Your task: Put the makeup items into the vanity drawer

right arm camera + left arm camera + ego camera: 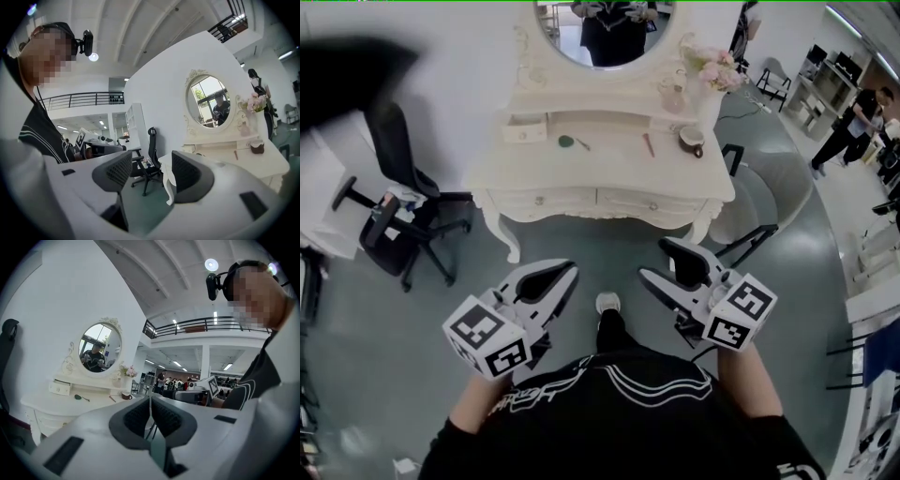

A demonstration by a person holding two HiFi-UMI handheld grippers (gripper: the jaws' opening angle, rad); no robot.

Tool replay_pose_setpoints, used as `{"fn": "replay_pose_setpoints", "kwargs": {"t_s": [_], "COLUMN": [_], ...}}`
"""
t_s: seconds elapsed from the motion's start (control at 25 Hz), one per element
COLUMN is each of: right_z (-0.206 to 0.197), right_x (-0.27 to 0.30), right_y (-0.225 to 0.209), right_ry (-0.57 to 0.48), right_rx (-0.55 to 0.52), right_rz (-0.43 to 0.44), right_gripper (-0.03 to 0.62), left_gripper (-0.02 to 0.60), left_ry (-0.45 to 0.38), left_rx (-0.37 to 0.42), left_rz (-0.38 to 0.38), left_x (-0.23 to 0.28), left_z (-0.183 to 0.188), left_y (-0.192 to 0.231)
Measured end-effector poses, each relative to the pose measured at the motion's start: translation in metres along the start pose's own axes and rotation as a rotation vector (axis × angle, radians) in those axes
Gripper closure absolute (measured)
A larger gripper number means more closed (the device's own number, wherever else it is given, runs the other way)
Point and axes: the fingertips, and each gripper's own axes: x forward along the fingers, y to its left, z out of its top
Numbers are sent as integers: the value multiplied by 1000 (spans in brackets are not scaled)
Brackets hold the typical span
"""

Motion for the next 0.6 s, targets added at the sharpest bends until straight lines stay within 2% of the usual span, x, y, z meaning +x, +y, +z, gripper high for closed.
{"fn": "replay_pose_setpoints", "kwargs": {"t_s": [0.4,0.6], "right_z": [7,16], "right_x": [72,108], "right_y": [-147,-228], "right_ry": [-5,51], "right_rx": [216,231], "right_rz": [83,55], "right_gripper": [327,327], "left_gripper": [549,549], "left_ry": [51,68], "left_rx": [-40,-62], "left_rz": [33,27], "left_x": [104,169], "left_z": [15,36], "left_y": [109,169]}}
